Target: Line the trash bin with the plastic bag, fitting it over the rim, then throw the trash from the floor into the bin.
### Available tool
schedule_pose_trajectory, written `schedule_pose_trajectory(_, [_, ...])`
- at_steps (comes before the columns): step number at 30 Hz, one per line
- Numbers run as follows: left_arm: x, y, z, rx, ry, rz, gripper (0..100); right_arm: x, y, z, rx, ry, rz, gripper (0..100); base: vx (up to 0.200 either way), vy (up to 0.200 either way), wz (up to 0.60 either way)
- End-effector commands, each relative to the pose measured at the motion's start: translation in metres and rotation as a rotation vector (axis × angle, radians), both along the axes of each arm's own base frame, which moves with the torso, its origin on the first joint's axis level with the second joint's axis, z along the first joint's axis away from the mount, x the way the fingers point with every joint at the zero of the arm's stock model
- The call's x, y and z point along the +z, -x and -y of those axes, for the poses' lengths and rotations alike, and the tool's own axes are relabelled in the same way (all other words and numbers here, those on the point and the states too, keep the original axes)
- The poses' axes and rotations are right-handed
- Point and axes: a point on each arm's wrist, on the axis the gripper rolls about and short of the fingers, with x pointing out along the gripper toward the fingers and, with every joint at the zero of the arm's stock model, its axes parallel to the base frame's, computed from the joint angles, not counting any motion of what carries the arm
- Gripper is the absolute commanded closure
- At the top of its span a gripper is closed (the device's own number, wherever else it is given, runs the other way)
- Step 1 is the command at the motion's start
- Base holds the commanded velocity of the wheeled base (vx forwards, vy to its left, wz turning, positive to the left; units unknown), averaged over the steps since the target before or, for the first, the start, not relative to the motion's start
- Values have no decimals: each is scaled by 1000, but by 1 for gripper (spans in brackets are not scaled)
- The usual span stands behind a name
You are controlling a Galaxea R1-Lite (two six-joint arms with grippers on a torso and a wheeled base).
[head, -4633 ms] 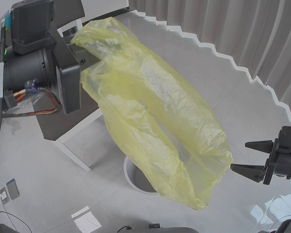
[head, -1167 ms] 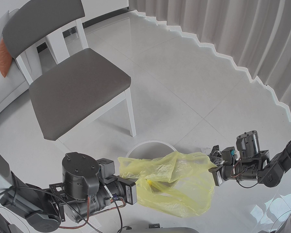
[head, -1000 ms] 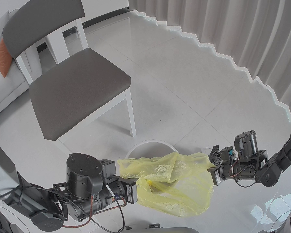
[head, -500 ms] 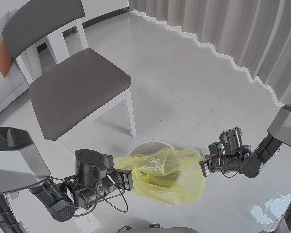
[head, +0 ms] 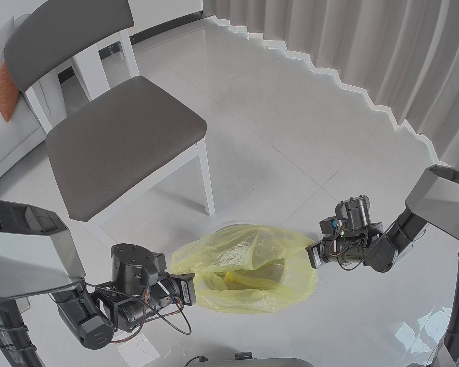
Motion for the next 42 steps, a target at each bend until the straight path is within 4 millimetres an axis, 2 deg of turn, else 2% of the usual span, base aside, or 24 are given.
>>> schedule_pose_trajectory(1, [-9, -8, 3, 11, -7, -2, 100, -12, -7, -4, 5, 4, -11, 100, 0, 0, 0])
schedule_pose_trajectory(5, [-5, -24, -2, 46, 22, 46, 100, -13, -16, -7, 4, -4, 8, 100, 0, 0, 0])
schedule_pose_trajectory(9, [-10, -29, -5, 61, 15, 35, 100, -11, -25, -9, 2, -12, 32, 100, 0, 0, 0])
schedule_pose_trajectory(13, [-13, -51, -10, 104, 32, 63, 100, -9, -38, -16, 3, -30, 71, 100, 0, 0, 0])
schedule_pose_trajectory(17, [-7, -64, -17, 129, 49, 90, 100, -7, -41, -21, 15, -32, 90, 100, 0, 0, 0])
schedule_pose_trajectory(20, [-8, -65, -19, 120, 55, 83, 100, -7, -41, -22, 19, -36, 103, 100, 0, 0, 0])
schedule_pose_trajectory(26, [-33, -58, -21, 120, 12, 7, 100, -24, -39, -25, 28, -20, 67, 100, 0, 0, 0])
schedule_pose_trajectory(31, [-44, -58, -23, 132, 4, -10, 100, -36, -41, -26, 27, -15, 56, 100, 0, 0, 0])
schedule_pose_trajectory(35, [-44, -63, -28, 138, 11, 9, 100, -33, -49, -27, 19, -38, 99, 100, 0, 0, 0])
schedule_pose_trajectory(42, [-41, -78, -33, 134, 14, 45, 100, -33, -51, -26, 17, -37, 105, 100, 0, 0, 0])
